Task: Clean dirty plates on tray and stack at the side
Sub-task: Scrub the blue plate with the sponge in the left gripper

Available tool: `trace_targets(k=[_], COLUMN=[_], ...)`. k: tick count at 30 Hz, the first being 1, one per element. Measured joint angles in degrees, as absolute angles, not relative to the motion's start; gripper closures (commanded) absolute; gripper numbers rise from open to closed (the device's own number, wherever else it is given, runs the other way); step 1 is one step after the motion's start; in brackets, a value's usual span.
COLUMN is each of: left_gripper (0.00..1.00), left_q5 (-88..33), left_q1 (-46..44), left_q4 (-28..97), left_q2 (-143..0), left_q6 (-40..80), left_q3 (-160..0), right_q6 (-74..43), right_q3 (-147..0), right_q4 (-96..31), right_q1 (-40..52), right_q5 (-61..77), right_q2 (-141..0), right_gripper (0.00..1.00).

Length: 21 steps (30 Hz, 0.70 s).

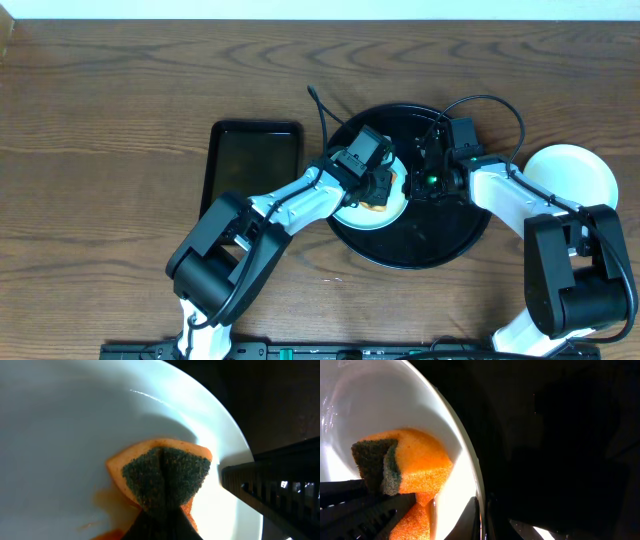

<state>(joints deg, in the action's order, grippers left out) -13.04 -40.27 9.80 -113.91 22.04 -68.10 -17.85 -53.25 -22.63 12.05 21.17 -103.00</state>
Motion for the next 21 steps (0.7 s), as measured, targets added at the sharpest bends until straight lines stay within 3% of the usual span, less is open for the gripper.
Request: trace_targets(k=[14, 21], left_gripper=[0.93, 0.92], left_q5=[-10.5, -11.5], left_q1=[-32.9, -34.9], left_q4=[16.3, 16.9], left_q2=[-112.6, -107.5], left_q6=[22.2, 21.8], left_q3=[-69.1, -67.9], right_q6=[-17.8, -17.8], right_q3=[-53.3, -53.3], right_q4=[-22.7, -22.7], right_q1=[12.1, 12.1], right_q5=[21.2, 21.1], right_q2=[-103.0, -103.0], right_gripper=[0.95, 0.95])
